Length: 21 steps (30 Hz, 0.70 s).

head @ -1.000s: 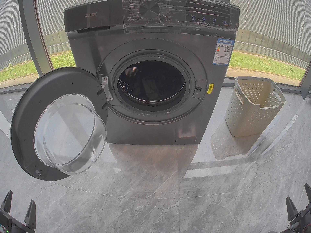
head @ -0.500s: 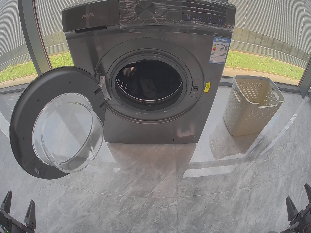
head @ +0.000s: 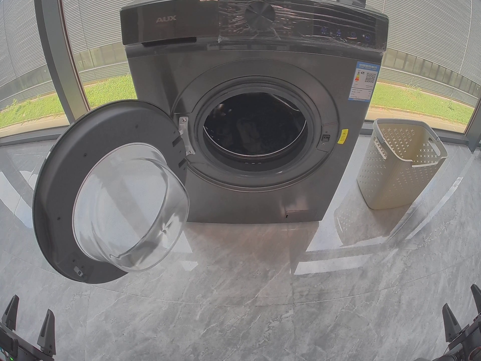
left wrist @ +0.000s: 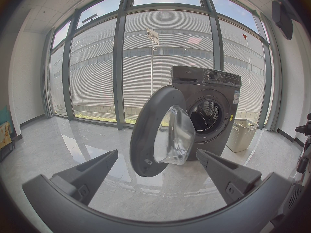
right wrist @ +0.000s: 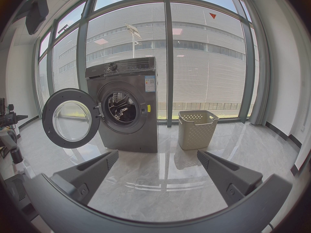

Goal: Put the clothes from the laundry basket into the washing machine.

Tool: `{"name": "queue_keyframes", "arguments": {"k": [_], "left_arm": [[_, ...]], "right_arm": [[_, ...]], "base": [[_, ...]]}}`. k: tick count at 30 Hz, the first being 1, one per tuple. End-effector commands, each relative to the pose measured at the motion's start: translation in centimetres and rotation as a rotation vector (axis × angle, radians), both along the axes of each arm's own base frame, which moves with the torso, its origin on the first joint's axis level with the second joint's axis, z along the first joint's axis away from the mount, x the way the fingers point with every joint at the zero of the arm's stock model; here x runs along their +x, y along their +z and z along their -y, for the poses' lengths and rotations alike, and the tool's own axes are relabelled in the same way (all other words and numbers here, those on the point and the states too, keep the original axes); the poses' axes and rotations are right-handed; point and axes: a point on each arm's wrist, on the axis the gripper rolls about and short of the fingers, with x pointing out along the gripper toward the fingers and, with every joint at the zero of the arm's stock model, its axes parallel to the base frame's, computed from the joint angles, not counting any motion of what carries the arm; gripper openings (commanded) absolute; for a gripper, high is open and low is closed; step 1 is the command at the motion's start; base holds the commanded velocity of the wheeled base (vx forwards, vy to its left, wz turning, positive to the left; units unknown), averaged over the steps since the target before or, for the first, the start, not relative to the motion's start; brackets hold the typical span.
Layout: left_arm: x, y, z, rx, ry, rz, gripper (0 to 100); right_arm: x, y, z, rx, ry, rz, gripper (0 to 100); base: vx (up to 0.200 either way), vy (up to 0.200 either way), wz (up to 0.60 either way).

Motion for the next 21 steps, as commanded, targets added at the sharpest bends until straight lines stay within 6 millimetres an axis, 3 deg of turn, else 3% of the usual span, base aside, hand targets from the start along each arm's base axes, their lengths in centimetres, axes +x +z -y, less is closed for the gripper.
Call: {"name": "queue_keyframes", "arguments": {"k": [1, 6, 17, 21], "left_arm": [[0.0, -0.5, 0.0, 0.000, 0.000, -0.004, 100], [0.0, -0.5, 0.0, 0.000, 0.000, -0.004, 100], [0.0, -0.3, 0.0, 0.009, 0.004, 0.008, 100], [-1.1, 4.0, 0.0, 0.001, -0.015, 0.100, 100]], "right_arm": [[0.0, -0.3, 0.0, 0.000, 0.001, 0.005, 100], [0.0, -0.3, 0.0, 0.000, 0.001, 0.004, 100], [0.0, -0.3, 0.0, 0.000, 0.001, 0.005, 100], [0.0, -0.3, 0.0, 0.000, 0.001, 0.005, 100]], "base": [[0.000, 0.200, 0.00], [0.000, 0.200, 0.00], [0.000, 0.000, 0.00], [0.000, 0.000, 0.00]]}}
